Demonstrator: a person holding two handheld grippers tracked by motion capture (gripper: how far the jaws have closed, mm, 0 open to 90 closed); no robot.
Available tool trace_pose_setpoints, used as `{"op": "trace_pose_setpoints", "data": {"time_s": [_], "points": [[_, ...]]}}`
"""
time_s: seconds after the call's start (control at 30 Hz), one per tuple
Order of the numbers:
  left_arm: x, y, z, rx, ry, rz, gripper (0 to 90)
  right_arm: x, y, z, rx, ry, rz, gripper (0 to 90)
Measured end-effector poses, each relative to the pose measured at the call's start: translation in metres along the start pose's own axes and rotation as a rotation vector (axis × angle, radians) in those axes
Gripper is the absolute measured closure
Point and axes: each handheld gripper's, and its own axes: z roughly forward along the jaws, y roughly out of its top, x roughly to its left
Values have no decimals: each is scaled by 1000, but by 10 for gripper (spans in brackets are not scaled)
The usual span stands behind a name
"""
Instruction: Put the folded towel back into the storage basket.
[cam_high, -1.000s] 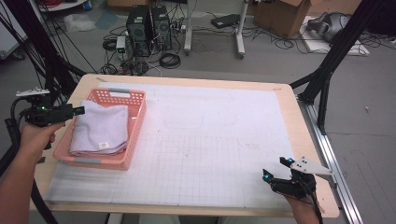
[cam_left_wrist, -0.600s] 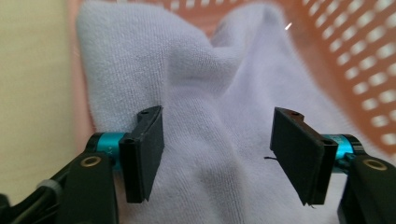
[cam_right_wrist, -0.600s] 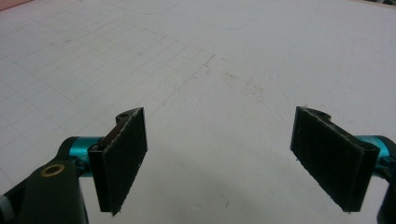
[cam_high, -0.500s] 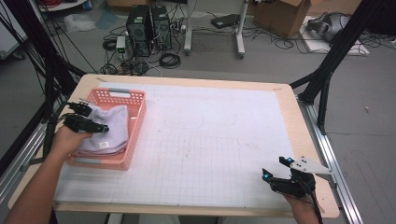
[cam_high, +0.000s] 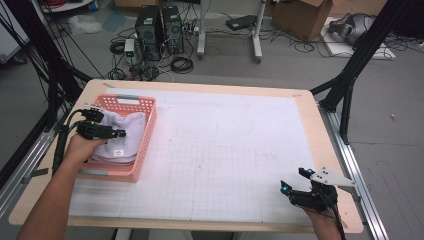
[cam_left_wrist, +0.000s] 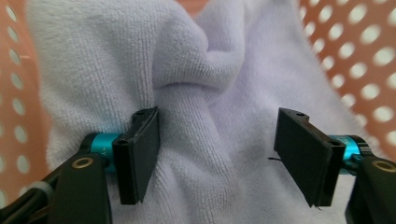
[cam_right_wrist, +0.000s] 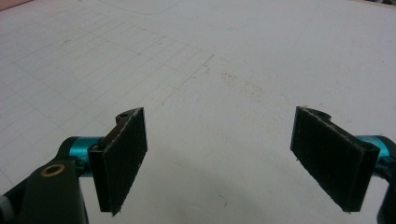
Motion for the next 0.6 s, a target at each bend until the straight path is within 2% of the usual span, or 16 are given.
{"op": "trace_pose_setpoints", "data": {"time_s": [0.1, 0.23, 0.33, 0.4, 0.5, 0.57, 0.6], "points": [[1, -2, -14, -110, -48, -32, 366, -1, 0, -1, -5, -1, 4, 175], [-4, -4, -32, -218, -62, -27, 353, 0, 1, -1, -6, 2, 5, 175], [-8, -7, -48, -301, -90, -26, 350, 1, 2, -1, -11, 8, 1, 175], [-12, -11, -57, -358, -100, -19, 307, 2, 3, -1, -21, 12, 2, 175], [-21, -15, -69, -422, -92, -14, 276, 3, 4, -2, -27, 17, -1, 175], [-29, -18, -74, -438, -94, -9, 258, 4, 5, -2, -29, 20, 0, 175], [-32, -20, -77, -442, -92, 6, 231, 4, 5, -2, -29, 22, 2, 175]]}}
